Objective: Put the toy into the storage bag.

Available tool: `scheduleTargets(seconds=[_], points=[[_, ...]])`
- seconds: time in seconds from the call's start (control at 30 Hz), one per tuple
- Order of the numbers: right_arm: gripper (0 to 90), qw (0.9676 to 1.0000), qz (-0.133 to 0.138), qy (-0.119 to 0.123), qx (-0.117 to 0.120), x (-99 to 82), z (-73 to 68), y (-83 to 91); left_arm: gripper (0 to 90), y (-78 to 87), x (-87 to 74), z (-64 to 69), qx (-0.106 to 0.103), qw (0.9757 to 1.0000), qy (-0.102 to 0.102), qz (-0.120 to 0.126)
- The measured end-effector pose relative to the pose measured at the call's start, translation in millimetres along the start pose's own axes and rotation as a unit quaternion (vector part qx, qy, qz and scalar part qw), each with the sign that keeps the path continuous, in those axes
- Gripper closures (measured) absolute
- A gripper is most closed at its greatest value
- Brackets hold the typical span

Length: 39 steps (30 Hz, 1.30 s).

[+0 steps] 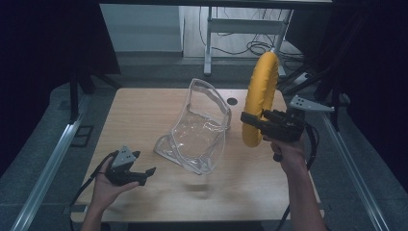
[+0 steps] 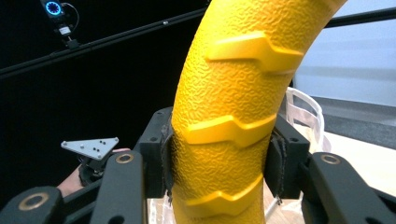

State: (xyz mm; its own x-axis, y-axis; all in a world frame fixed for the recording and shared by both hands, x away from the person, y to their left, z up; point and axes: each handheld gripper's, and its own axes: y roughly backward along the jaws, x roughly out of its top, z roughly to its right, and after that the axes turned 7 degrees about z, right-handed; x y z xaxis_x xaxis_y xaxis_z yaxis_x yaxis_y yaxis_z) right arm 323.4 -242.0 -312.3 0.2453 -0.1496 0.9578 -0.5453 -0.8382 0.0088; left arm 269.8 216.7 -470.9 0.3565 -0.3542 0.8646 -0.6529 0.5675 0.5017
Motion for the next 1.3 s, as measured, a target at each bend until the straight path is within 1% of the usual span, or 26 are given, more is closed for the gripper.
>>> scheduleTargets(seconds=[0.1, 0.23, 0.43, 0.53, 0.6, 0.63, 0.7, 0.77, 0.8, 0.83, 0.87, 0.9, 0.93, 0.97, 1.0, 1.03, 1.17, 1.3], points=[[50.6, 1.0000, 0.004, 0.004, -0.001, 4.7, -3.1, -4.4, 17.2, 0.4, 0.0, -0.2, 0.001, 1.0000, 0.000, 0.001], [50.6, 0.9999, 0.008, 0.008, -0.002, 7.5, -3.8, -7.0, 17.2, -0.2, -0.2, 0.1, 0.001, 1.0000, -0.002, -0.001], [50.5, 0.9998, 0.014, 0.009, 0.005, 12.6, -6.6, -11.0, 17.2, -2.1, -0.7, 0.5, 0.001, 1.0000, -0.004, -0.005], [50.5, 0.9997, 0.018, 0.011, 0.010, 16.3, -9.7, -13.4, 17.2, -2.7, -0.8, 0.8, 0.001, 1.0000, -0.005, -0.006], [50.5, 0.9994, 0.023, 0.014, 0.019, 22.2, -15.1, -16.2, 17.2, -3.0, -1.0, 0.8, 0.000, 1.0000, -0.005, -0.007], [50.5, 0.9994, 0.023, 0.014, 0.019, 22.2, -15.1, -16.2, 17.2, -3.1, -1.0, 0.8, 0.001, 1.0000, -0.006, -0.007], [50.5, 0.9988, 0.033, 0.020, 0.029, 29.1, -22.1, -20.0, 17.1, -3.7, -1.3, 0.9, 0.001, 0.9999, -0.007, -0.009], [50.5, 0.9986, 0.035, 0.020, 0.033, 31.6, -24.7, -21.6, 17.1, -3.9, -1.3, 1.0, 0.001, 0.9999, -0.007, -0.009], [50.5, 0.9981, 0.037, 0.023, 0.043, 36.5, -30.1, -25.3, 17.1, -3.8, -1.4, 1.0, 0.000, 0.9999, -0.009, -0.010], [50.5, 0.9981, 0.037, 0.023, 0.043, 36.5, -30.1, -25.3, 17.1, -3.8, -1.4, 1.0, 0.000, 0.9999, -0.009, -0.010], [50.5, 0.9977, 0.039, 0.025, 0.050, 38.6, -32.7, -27.5, 17.1, -3.8, -1.3, 1.0, 0.001, 0.9999, -0.009, -0.011], [50.5, 0.9968, 0.043, 0.026, 0.063, 41.7, -38.7, -32.7, 17.1, -4.0, -1.5, 1.4, 0.001, 0.9999, -0.006, -0.010], [50.5, 0.9968, 0.043, 0.026, 0.063, 41.7, -38.7, -32.7, 17.1, -4.0, -1.5, 1.4, 0.001, 0.9999, -0.006, -0.010], [50.5, 0.9965, 0.043, 0.028, 0.067, 43.0, -41.9, -35.2, 17.1, -4.1, -1.4, 1.2, 0.001, 0.9999, -0.008, -0.011], [50.5, 0.9952, 0.045, 0.031, 0.081, 44.8, -47.7, -40.6, 17.1, -4.5, -1.6, 1.7, 0.001, 0.9999, -0.006, -0.009], [50.5, 0.9952, 0.045, 0.031, 0.081, 44.8, -47.7, -40.6, 17.1, -4.7, -1.6, 1.8, 0.001, 0.9999, -0.006, -0.010], [50.5, 0.9929, 0.043, 0.034, 0.105, 46.8, -58.5, -52.8, 17.1, -5.9, -2.0, 2.2, -0.001, 0.9999, -0.008, -0.014], [50.5, 0.9904, 0.037, 0.033, 0.129, 43.1, -66.7, -66.8, 17.1, -6.2, -2.2, 2.2, 0.000, 0.9998, -0.010, -0.015]])
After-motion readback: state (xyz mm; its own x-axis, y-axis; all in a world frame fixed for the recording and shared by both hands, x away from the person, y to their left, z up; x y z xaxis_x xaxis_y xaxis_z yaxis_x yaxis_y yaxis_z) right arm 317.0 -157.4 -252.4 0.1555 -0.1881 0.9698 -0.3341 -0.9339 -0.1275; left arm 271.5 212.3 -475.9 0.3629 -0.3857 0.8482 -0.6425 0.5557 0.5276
